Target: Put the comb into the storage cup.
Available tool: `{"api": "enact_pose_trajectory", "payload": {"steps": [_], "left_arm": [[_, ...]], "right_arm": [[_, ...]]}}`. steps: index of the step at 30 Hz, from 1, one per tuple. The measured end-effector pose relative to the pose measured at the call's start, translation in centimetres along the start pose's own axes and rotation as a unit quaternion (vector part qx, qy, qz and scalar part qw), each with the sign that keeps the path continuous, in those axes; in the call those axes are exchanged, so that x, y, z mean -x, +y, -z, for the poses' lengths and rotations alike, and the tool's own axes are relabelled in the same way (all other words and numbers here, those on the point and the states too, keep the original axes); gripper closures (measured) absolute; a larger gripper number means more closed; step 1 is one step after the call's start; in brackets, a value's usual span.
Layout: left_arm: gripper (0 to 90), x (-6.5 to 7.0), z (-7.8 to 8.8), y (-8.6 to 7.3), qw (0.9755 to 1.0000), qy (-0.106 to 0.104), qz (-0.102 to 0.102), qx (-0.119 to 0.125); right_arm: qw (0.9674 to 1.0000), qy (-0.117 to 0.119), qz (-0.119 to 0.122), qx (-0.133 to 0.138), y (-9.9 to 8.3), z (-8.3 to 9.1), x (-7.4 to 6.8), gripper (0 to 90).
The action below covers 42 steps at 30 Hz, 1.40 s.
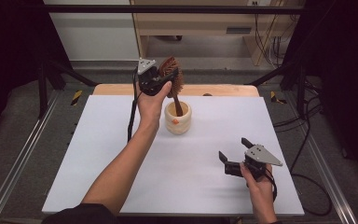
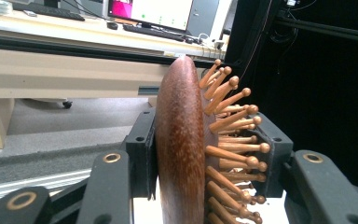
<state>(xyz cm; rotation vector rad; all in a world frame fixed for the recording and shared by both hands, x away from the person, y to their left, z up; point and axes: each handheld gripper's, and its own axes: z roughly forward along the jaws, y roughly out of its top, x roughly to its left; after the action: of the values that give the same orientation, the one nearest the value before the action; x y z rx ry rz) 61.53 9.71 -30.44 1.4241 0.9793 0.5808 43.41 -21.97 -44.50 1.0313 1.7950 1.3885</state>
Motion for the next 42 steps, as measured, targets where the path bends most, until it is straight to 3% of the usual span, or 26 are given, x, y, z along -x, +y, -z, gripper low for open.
{"api": "enact_pose_trajectory", "payload": {"steps": [42], "left_arm": [[50.9, -0.1, -0.7, -1.9, 0.9998, -0.002, 0.014, -0.013]], "right_arm": [[1.0000, 0.002, -0.002, -0.003, 0.0, -0.1, 0.0, 2.9]]}}
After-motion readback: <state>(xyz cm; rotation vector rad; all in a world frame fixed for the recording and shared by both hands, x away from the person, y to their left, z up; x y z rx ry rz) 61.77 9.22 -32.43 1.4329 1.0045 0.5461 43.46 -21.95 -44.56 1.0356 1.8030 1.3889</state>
